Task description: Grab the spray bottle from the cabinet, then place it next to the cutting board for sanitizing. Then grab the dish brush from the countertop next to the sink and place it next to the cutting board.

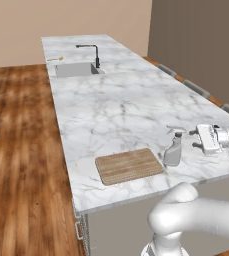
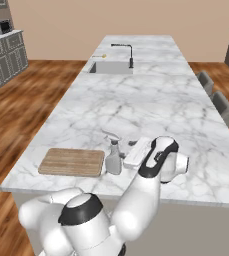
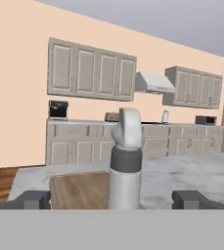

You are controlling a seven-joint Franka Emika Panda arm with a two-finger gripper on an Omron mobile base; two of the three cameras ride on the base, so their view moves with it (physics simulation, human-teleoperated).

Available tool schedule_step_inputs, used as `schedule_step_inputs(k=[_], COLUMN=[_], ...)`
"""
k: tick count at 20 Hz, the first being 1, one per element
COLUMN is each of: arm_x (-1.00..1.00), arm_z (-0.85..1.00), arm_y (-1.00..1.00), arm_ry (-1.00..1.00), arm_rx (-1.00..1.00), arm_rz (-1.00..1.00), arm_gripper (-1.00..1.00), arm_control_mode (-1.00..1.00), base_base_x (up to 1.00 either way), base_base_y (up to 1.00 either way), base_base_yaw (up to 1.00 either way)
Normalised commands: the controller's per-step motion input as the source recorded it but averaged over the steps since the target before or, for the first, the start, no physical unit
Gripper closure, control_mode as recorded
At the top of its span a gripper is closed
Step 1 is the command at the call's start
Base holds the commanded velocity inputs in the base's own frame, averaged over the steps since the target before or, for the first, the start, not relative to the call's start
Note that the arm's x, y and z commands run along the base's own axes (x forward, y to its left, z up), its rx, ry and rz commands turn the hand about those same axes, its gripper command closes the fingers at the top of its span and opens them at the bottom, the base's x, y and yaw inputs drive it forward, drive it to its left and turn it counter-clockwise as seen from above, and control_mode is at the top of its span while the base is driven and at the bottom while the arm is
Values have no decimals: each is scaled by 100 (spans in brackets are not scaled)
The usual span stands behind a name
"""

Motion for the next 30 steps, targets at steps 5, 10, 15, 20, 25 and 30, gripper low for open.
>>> schedule_step_inputs(k=[5,10,15,20,25,30], arm_x=[-79,-61,-65,-13,0,0], arm_z=[66,72,16,0,2,0], arm_y=[19,42,69,45,25,57], arm_ry=[13,28,23,38,12,2], arm_rx=[-1,-4,-28,-33,-3,-15], arm_rz=[-13,-19,-27,-40,-26,-24], arm_gripper=[-100,-100,-100,-100,-100,-100], arm_control_mode=[-100,-100,-100,-100,-100,-100], base_base_x=[0,0,0,0,0,0], base_base_y=[0,0,0,0,0,0], base_base_yaw=[0,0,0,0,0,0])
